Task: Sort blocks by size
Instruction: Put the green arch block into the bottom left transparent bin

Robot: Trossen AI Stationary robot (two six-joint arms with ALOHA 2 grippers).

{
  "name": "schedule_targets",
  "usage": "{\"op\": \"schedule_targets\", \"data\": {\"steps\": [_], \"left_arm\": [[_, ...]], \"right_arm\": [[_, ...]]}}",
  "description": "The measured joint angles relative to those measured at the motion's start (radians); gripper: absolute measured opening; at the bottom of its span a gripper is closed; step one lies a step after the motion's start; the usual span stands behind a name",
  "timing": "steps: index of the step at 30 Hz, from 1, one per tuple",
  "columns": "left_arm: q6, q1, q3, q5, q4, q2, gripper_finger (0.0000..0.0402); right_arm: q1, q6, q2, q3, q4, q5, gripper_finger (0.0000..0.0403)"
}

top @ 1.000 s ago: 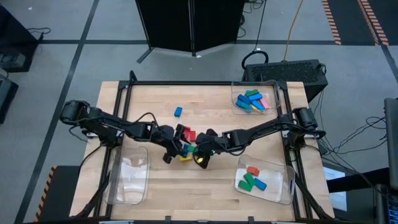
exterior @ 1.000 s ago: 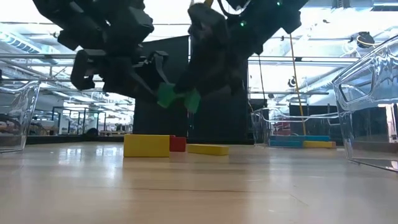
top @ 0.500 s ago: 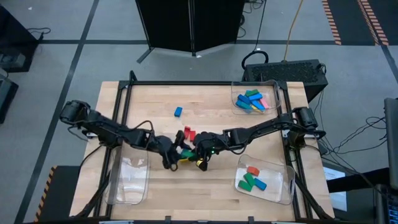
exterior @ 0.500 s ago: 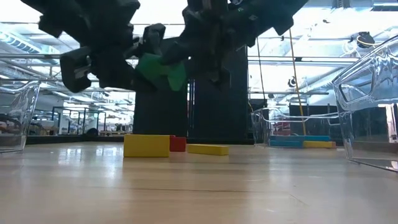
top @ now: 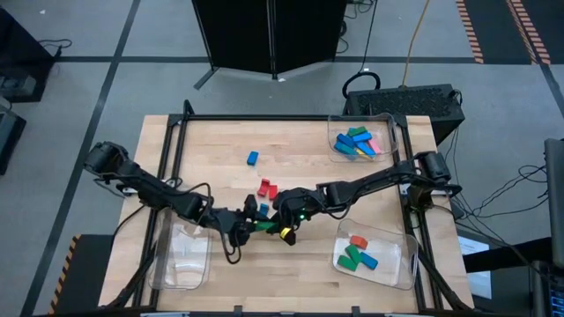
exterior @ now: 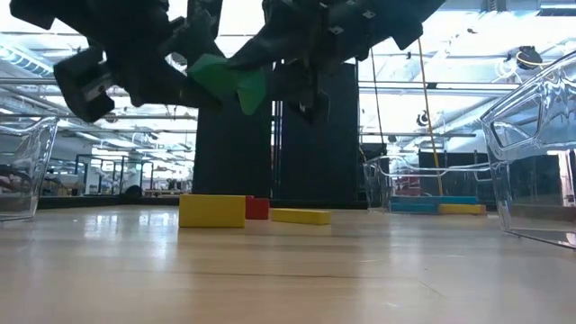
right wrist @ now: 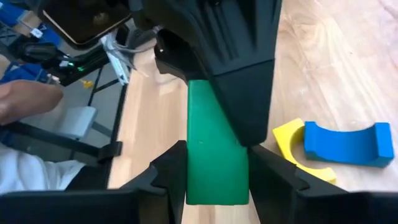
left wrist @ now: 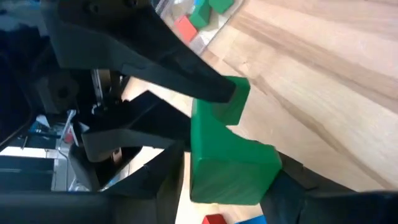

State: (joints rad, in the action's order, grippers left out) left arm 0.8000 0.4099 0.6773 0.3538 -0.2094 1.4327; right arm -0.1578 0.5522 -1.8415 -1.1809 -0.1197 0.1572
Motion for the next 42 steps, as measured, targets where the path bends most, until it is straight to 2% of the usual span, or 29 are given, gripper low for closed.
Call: {"op": "schedule_targets", "data": {"steps": [8, 15, 22, 28, 33, 35, 39, 42], "left_arm": [[-0.013, 0.012, 0.002, -0.002, -0.012, -0.008, 0.0162], [-0.026, 0.012, 0.002, 0.000, -0.005, -0.008, 0.0127], [-0.108, 0.010, 0.002, 0.076, 0.022, -0.016, 0.0137], [-0.222, 0.005, 0.002, 0.142, 0.100, -0.113, 0.0132], [-0.376, 0.005, 0.002, 0.110, 0.297, -0.268, 0.0132], [-0.463, 0.002, 0.002, 0.117, 0.384, -0.334, 0.0132], [-0.654, 0.004, 0.008, 0.113, 0.573, -0.441, 0.0132], [-0.823, 0.002, 0.057, 0.099, 0.761, -0.482, 0.0132]], "right_arm": [[0.002, -0.002, 0.003, 0.000, -0.008, 0.007, 0.0134], [0.008, -0.014, 0.003, 0.000, -0.004, 0.002, 0.0137], [0.010, -0.019, 0.003, 0.001, -0.003, -0.097, 0.0159], [0.001, -0.062, 0.089, 0.001, 0.064, -0.322, 0.0165], [0.010, -0.108, 0.209, 0.001, 0.214, -0.520, 0.0162], [0.015, -0.108, 0.246, 0.001, 0.277, -0.566, 0.0162], [0.033, -0.107, 0.294, 0.002, 0.383, -0.585, 0.0162], [0.057, -0.099, 0.299, 0.002, 0.430, -0.578, 0.0162]]}}
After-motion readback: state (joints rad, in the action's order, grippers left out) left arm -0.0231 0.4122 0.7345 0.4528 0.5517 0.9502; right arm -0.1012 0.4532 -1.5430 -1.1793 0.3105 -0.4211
